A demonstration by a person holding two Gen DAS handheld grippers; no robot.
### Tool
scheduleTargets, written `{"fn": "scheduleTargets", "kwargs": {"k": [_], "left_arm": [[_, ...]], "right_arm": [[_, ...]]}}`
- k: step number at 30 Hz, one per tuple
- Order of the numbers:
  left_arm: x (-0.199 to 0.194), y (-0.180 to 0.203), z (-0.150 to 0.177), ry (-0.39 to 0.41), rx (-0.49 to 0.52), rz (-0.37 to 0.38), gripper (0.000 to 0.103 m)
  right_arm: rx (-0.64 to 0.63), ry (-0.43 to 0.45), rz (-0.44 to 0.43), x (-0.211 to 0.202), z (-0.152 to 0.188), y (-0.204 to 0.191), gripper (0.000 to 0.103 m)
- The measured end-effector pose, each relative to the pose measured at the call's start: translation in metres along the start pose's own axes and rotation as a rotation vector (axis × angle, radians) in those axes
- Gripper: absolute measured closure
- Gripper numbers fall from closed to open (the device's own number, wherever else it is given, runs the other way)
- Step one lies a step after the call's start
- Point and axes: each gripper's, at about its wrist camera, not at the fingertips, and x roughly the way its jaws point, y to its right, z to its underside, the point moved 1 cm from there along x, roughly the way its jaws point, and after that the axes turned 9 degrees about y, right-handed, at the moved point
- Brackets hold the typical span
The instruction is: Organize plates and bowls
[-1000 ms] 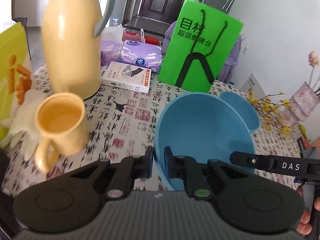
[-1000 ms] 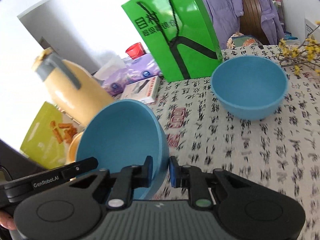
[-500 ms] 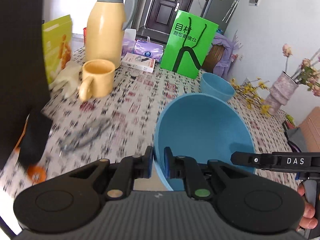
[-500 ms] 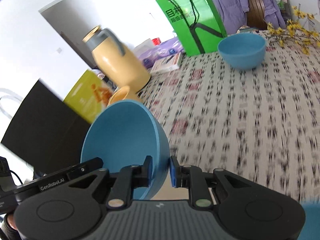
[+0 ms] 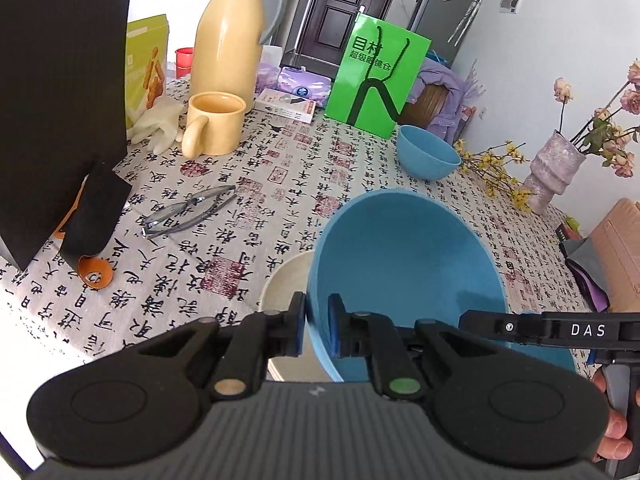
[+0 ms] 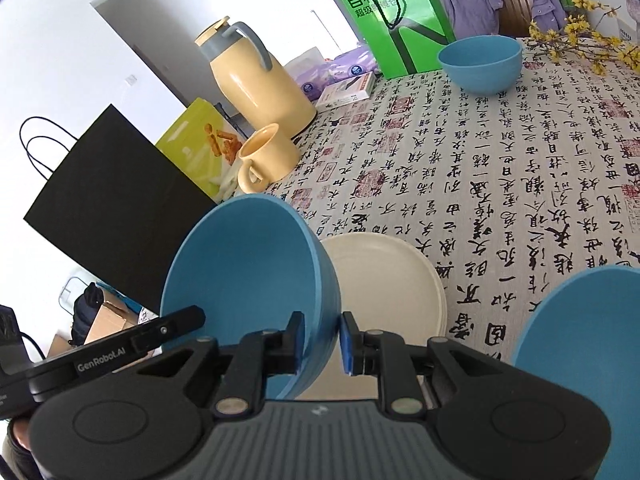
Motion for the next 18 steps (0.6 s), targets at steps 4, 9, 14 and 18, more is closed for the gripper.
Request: {"fn": "scheduleTargets", "kwargs": {"k": [4, 9, 14, 18], "left_arm": [[0.003, 0.015, 0.003, -0.009, 0.015, 0.026, 0.091], [0.015, 0.048, 0.007, -0.037, 0.037, 0.092, 0.091], [0.03, 0.097, 0.017, -0.076, 0.07, 0.174, 0.09], [0.034, 0.132, 0.024, -0.085, 0.094, 0.228, 0.089]], "right_arm": [[0.016, 0.01, 0.022, -0.01, 0.0, 0.013, 0.085], [0.051, 0.032, 0.074, -0.034, -0.001, 0.042, 0.085], [0.093, 0.061, 0.152, -0.068, 0.0, 0.077, 0.085], [0.122, 0.088, 0.192, -0.092, 0.002, 0.1, 0.085]]}}
